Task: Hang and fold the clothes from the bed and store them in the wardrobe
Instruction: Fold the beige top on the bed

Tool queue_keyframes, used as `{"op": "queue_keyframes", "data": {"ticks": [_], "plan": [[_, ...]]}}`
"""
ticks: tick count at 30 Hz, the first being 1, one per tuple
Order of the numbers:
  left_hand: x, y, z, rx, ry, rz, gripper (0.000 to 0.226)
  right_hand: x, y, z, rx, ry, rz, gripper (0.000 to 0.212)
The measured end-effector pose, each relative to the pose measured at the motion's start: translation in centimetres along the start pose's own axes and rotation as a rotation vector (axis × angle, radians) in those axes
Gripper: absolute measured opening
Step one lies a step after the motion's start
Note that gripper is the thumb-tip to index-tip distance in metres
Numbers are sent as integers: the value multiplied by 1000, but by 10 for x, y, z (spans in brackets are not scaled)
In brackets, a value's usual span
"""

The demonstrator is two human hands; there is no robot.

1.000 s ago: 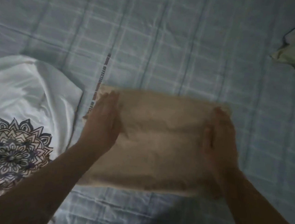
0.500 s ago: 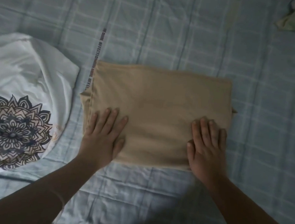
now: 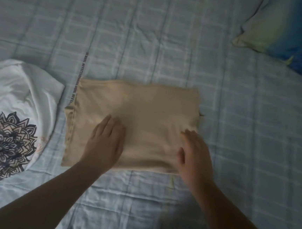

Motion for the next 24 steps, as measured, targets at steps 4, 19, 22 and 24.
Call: {"op": "queue_keyframes", "data": {"ticks": [4, 19, 22, 24], "plan": [[82, -77, -27, -54, 245, -6, 29, 16, 19, -15, 121, -141, 361, 49], [216, -194, 8, -346, 158, -232, 58, 20, 29, -4, -141, -425, 844, 28], [210, -195, -1, -349, 186, -178, 58, 14, 26, -3, -149, -484, 851, 19], [201, -194, -13, -324, 240, -178, 55, 3, 26, -4, -109, -536, 829, 17]]}}
Point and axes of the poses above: each hand's wrist, its own y-axis away from the middle knuckle, its own z-axis out of the palm, x = y × z, the point moved 1 cm from there along -y, towards the middle knuckle, and after that the axes turned 6 degrees about -y, right-handed, at the moved point
